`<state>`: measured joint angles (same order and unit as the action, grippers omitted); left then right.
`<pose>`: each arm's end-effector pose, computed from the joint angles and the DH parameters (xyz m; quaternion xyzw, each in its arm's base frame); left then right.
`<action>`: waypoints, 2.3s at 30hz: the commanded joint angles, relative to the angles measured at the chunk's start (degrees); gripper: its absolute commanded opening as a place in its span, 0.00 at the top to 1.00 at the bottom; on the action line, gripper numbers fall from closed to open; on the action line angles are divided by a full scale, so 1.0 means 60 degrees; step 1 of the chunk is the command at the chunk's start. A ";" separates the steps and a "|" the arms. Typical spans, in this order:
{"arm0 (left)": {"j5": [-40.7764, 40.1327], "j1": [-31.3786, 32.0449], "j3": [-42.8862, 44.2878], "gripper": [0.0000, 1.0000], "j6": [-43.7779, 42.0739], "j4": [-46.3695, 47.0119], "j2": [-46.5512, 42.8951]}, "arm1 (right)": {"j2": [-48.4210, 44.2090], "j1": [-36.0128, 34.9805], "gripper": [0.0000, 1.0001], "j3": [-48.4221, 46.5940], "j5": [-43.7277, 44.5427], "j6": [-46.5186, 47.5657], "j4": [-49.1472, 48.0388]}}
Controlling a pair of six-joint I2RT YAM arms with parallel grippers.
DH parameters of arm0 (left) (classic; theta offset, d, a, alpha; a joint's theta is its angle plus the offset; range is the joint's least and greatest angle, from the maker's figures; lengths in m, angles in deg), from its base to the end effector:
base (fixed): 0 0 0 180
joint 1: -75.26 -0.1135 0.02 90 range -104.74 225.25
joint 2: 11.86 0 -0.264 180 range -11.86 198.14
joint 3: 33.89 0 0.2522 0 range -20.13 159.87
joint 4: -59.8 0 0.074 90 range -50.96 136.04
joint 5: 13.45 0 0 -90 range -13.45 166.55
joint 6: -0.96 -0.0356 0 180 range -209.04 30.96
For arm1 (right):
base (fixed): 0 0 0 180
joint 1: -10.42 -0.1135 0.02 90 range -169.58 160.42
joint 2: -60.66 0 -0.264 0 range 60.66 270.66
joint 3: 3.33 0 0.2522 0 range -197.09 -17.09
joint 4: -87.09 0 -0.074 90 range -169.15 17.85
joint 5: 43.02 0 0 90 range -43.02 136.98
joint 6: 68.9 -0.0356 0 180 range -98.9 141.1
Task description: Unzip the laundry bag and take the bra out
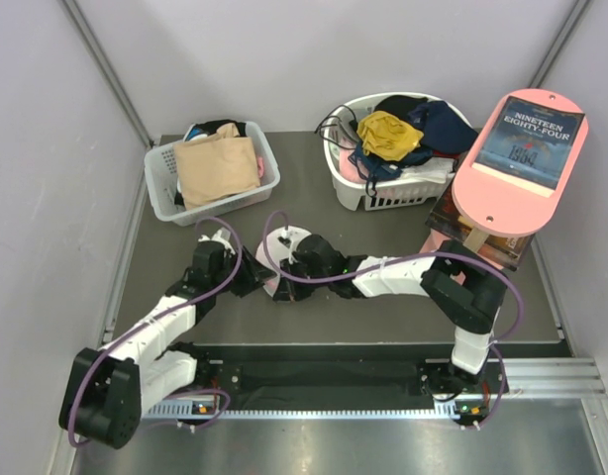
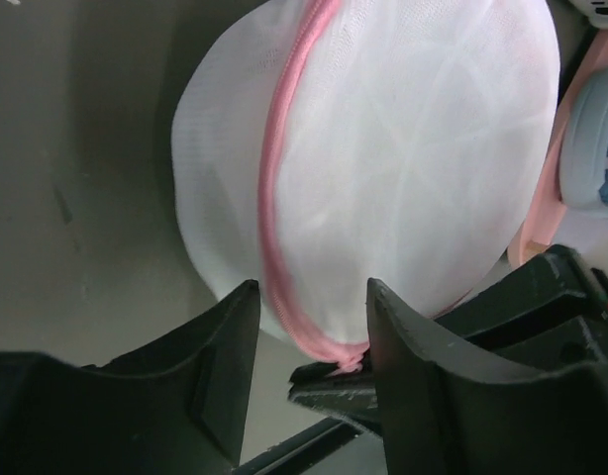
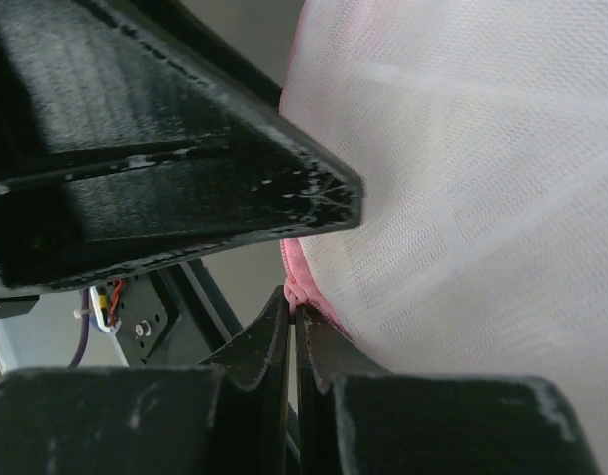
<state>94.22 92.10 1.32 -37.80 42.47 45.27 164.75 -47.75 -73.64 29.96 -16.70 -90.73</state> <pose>0.1828 -0.0666 0.1728 -0.2011 0.8723 -0.3520 0.2732 0.1923 0.3295 0.1659 -0.2220 0.8553 0.4221 0.2028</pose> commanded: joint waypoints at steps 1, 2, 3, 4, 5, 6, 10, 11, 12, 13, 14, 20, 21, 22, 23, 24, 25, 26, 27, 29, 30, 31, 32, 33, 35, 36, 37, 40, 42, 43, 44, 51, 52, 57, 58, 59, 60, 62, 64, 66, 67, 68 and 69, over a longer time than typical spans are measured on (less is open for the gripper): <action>0.0468 -0.0038 -0.0089 0.62 0.0410 0.1313 0.0293 | 0.0112 -0.0280 1.00 -0.0520 -0.0152 -0.0013 -0.0312; 0.0497 -0.0024 -0.0075 0.68 0.0395 0.1299 0.0381 | 0.0112 -0.0295 1.00 -0.0535 -0.0152 -0.0013 -0.0298; 0.0497 -0.0038 -0.0016 0.74 0.0351 0.1241 0.0411 | 0.0126 -0.0295 1.00 -0.0550 -0.0138 0.0001 -0.0254; 0.0468 -0.0024 0.0013 0.81 0.0322 0.1182 0.0411 | 0.0112 -0.0295 1.00 -0.0550 -0.0138 0.0001 -0.0239; 0.0395 -0.0038 0.0042 0.91 0.0307 0.1124 0.0397 | 0.0097 -0.0295 1.00 -0.0550 -0.0094 0.0016 -0.0225; 0.0337 -0.0038 0.0101 0.95 0.0235 0.1065 0.0396 | 0.0097 -0.0295 1.00 -0.0564 -0.0079 0.0031 -0.0181; 0.0175 -0.0038 0.0189 1.00 0.0146 0.0815 0.0338 | 0.0112 -0.0295 1.00 -0.0550 -0.0050 0.0031 -0.0137; 0.0175 -0.0038 0.0218 1.00 0.0146 0.0786 0.0309 | 0.0126 -0.0295 1.00 -0.0550 -0.0050 0.0031 -0.0122; 0.0131 -0.0038 0.0233 1.00 0.0117 0.0757 0.0294 | 0.0127 -0.0295 1.00 -0.0535 -0.0050 0.0045 -0.0122; 0.0102 -0.0038 0.0233 1.00 0.0102 0.0728 0.0265 | 0.0127 -0.0295 1.00 -0.0535 -0.0050 0.0031 -0.0122; 0.0087 -0.0038 0.0262 1.00 0.0073 0.0655 0.0265 | 0.0127 -0.0295 1.00 -0.0521 -0.0064 0.0031 -0.0107; -0.0308 -0.0053 0.0394 1.00 -0.0220 0.0390 0.0264 | 0.0010 -0.0207 1.00 -0.0317 0.0053 -0.0056 -0.0150; -0.0352 -0.0067 0.0336 1.00 -0.0235 0.0449 0.0279 | -0.0049 -0.0163 1.00 -0.0214 0.0038 -0.0115 -0.0238; -0.0338 -0.0111 0.0321 1.00 -0.0235 0.0493 0.0337 | -0.0064 -0.0062 1.00 -0.0126 -0.0020 -0.0159 -0.0312; -0.0323 -0.0140 0.0321 1.00 -0.0249 0.0522 0.0367 | -0.0107 -0.0002 1.00 0.0064 -0.0050 -0.0247 -0.0443; -0.0294 -0.0141 0.0336 1.00 -0.0279 0.0522 0.0411 | -0.0195 0.0071 1.00 0.0167 -0.0064 -0.0277 -0.0502; -0.0294 -0.0184 0.0365 1.00 -0.0293 0.0508 0.0426 | -0.0268 0.0187 1.00 0.0284 -0.0064 -0.0320 -0.0532; -0.0279 -0.0185 0.0379 1.00 -0.0323 0.0522 0.0484 | -0.0341 0.0261 1.00 0.0503 -0.0050 -0.0335 -0.0619; -0.0294 -0.0214 0.0409 1.00 -0.0337 0.0508 0.0484 | -0.0487 0.0320 1.00 0.0606 -0.0021 -0.0350 -0.0620; -0.0294 -0.0258 0.0453 1.00 -0.0396 0.0522 0.0484 | -0.0707 0.0510 1.00 0.0869 0.0052 -0.0350 -0.0649; -0.0308 -0.0287 0.0467 1.00 -0.0411 0.0522 0.0499 | -0.0766 0.0569 1.00 0.0958 0.0067 -0.0350 -0.0664; -0.0294 -0.0287 0.0482 1.00 -0.0440 0.0479 0.0499 | -0.0825 0.0685 1.00 0.1032 0.0096 -0.0336 -0.0678; -0.0308 -0.0302 0.0540 1.00 -0.0498 0.0449 0.0499 | -0.0927 0.0730 1.00 0.1163 0.0111 -0.0335 -0.0679; -0.0309 -0.0331 0.0526 1.00 -0.0513 0.0435 0.0499 | -0.0972 0.0774 1.00 0.1208 0.0126 -0.0335 -0.0693; -0.0309 -0.0331 0.0570 1.00 -0.0557 0.0405 0.0499 | -0.1045 0.0833 1.00 0.1310 0.0155 -0.0321 -0.0693; -0.0309 -0.0331 0.0585 1.00 -0.0557 0.0405 0.0499 | -0.1060 0.0848 1.00 0.1325 0.0155 -0.0306 -0.0693; -0.0294 -0.0331 0.0599 1.00 -0.0572 0.0492 0.0528 | -0.1045 0.0833 1.00 0.1311 0.0155 -0.0277 -0.0679; -0.0104 -0.0331 0.0862 1.00 -0.0630 0.0522 0.0761 | -0.0987 0.0833 1.00 0.1252 0.0112 -0.0248 -0.0693; -0.0031 -0.0331 0.1257 1.00 -0.0703 0.0783 0.0981 | -0.0957 0.0848 1.00 0.1194 0.0082 -0.0262 -0.0693; -0.0045 -0.0331 0.1404 1.00 -0.0733 0.0830 0.1258 | -0.0928 0.0848 1.00 0.1164 0.0068 -0.0262 -0.0693; -0.0059 -0.0331 0.1652 1.00 -0.0878 0.0946 0.1435 | -0.0928 0.0833 1.00 0.1135 0.0067 -0.0248 -0.0693; 0.0262 -0.0331 0.2971 0.73 -0.1363 0.0918 0.3309 | -0.0899 0.0541 1.00 0.0798 0.0082 -0.0160 -0.0474; 0.0364 -0.0331 0.3088 0.57 -0.1363 0.0903 0.3355 | -0.0870 0.0511 1.00 0.0711 0.0082 -0.0174 -0.0473; -0.0146 -0.0331 0.2827 0.36 -0.1494 -0.0016 0.2568 | -0.0562 0.0350 1.00 0.0388 0.0053 -0.0364 -0.0517; -0.0249 -0.0331 0.2594 0.35 -0.1524 -0.0179 0.2376 | -0.0446 0.0335 1.00 0.0228 0.0053 -0.0394 -0.0532; -0.0467 -0.0331 0.2461 0.35 -0.1524 -0.0326 0.2171 | -0.0387 0.0306 1.00 0.0125 0.0009 -0.0423 -0.0547; -0.0528 -0.0331 0.2300 0.35 -0.1480 -0.0487 0.1719 | -0.0328 0.0277 1.00 0.0023 -0.0020 -0.0409 -0.0547; -0.0543 -0.0331 0.1802 0.35 -0.1291 -0.0708 0.1263 | -0.0152 0.0218 1.00 -0.0285 -0.0064 -0.0380 -0.0518; -0.0441 -0.0331 0.1277 0.35 -0.1013 -0.0752 0.0618 | 0.0052 0.0159 1.00 -0.0607 -0.0123 -0.0306 -0.0430; -0.0251 -0.0331 0.0851 0.35 -0.0662 -0.0737 0.0134 | 0.0184 0.0057 1.00 -0.0914 -0.0210 -0.0248 -0.0313; -0.0206 -0.0331 0.0703 0.35 -0.0544 -0.0607 -0.0012 | 0.0301 0.0013 1.00 -0.1003 -0.0211 -0.0233 -0.0298; -0.0119 -0.0331 0.0586 0.35 -0.0441 -0.0490 -0.0246 | 0.0375 -0.0060 1.00 -0.1062 -0.0240 -0.0247 -0.0283; -0.0060 -0.0317 0.0324 0.35 -0.0222 -0.0314 -0.0335 | 0.0419 -0.0104 1.00 -0.1193 -0.0284 -0.0233 -0.0269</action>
<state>92.43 90.33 7.02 -43.26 39.10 46.34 165.74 -46.38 -76.77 29.81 -18.99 -91.58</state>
